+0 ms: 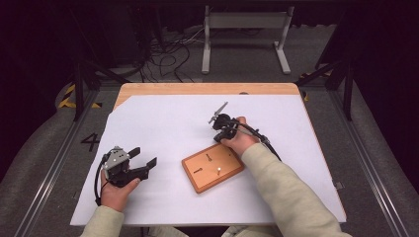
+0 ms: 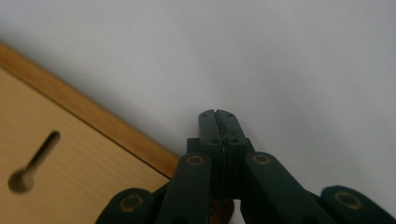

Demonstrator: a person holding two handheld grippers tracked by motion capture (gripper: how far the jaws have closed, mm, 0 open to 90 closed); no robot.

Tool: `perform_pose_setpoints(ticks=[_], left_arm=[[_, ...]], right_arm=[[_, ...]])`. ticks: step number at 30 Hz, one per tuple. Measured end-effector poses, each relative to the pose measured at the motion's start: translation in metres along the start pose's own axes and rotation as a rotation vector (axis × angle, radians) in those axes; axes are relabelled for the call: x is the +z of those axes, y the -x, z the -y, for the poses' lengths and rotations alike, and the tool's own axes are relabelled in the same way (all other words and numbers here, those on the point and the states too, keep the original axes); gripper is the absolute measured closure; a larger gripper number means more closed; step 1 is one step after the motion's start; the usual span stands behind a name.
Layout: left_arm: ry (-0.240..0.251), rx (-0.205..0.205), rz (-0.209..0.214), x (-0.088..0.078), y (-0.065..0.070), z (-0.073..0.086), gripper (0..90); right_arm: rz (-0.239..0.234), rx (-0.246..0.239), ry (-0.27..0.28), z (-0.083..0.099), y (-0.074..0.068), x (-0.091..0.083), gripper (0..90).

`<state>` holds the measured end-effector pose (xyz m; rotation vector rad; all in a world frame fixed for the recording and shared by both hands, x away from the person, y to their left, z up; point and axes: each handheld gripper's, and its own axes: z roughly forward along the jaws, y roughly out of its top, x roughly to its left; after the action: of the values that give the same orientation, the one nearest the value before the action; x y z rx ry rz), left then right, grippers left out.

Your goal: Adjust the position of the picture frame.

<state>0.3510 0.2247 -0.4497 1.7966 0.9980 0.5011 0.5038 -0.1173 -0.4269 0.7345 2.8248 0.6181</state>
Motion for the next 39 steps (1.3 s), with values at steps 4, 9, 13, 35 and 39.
perform_pose_setpoints(ticks=[4, 9, 13, 35, 39], left_arm=[[-0.007, 0.021, 0.009, 0.003, 0.006, -0.003, 24.0], [-0.029, 0.068, 0.11, 0.004, 0.018, -0.011, 33.3], [-0.049, 0.133, 0.206, 0.008, 0.037, -0.017, 43.3], [-0.321, 0.315, 0.612, 0.032, 0.102, -0.016, 90.0], [-0.374, 0.344, 0.625, 0.042, 0.108, -0.012, 90.0]], right_arm=[[-0.037, 0.013, 0.002, 0.022, -0.004, -0.011, 90.0], [-0.03, 0.021, 0.034, 0.04, -0.011, -0.02, 90.0], [-0.034, 0.032, 0.129, 0.049, -0.016, -0.036, 90.0], [-0.1, 0.091, 0.329, 0.102, -0.036, -0.082, 90.0], [-0.1, 0.105, 0.342, 0.106, -0.036, -0.084, 90.0]])
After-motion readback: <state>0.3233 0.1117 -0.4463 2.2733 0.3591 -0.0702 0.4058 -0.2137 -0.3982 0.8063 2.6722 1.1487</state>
